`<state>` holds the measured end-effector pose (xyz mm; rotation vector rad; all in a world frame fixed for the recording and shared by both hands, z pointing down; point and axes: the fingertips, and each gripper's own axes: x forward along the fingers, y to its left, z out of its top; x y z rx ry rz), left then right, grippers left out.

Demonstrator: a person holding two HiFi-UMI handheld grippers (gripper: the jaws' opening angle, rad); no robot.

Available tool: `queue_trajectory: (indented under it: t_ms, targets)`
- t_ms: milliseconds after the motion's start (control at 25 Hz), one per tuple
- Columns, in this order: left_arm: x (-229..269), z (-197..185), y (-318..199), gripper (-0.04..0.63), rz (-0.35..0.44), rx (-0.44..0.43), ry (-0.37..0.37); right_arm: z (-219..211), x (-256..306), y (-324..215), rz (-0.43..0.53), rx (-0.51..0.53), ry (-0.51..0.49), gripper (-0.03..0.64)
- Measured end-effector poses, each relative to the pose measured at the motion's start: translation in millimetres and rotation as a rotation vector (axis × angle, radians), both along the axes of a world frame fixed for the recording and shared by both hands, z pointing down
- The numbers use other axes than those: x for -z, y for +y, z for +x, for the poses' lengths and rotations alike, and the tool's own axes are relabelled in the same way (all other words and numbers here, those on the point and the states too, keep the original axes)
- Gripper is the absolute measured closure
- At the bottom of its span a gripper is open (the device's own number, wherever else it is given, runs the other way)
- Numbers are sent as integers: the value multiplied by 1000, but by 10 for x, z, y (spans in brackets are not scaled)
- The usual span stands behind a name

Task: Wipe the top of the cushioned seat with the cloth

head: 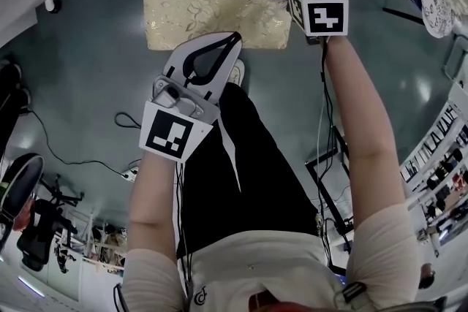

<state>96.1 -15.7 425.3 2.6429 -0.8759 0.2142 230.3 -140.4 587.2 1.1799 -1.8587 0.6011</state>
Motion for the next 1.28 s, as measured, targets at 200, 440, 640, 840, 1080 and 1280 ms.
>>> queue_trajectory:
  t_ms: [200, 440, 640, 840, 1080, 1280]
  targets:
    - [53, 152, -32, 583, 15, 2, 17, 310, -11, 29, -1, 0, 72, 531]
    - [138, 108, -17, 583, 29, -10, 31, 435, 52, 120, -20, -39, 107, 532]
    - [248, -64, -11, 583, 32, -15, 44, 145, 405, 179, 9, -39, 48, 532]
    - [423, -404, 58, 583, 40, -32, 62, -602, 728, 352, 18, 13, -44, 532]
    - [440, -1137, 147, 583, 27, -22, 15, -1594, 687, 563, -15, 42, -126, 534]
    - [375, -1801, 110, 583, 15, 43, 1, -2374, 563, 631, -36, 72, -177, 532]
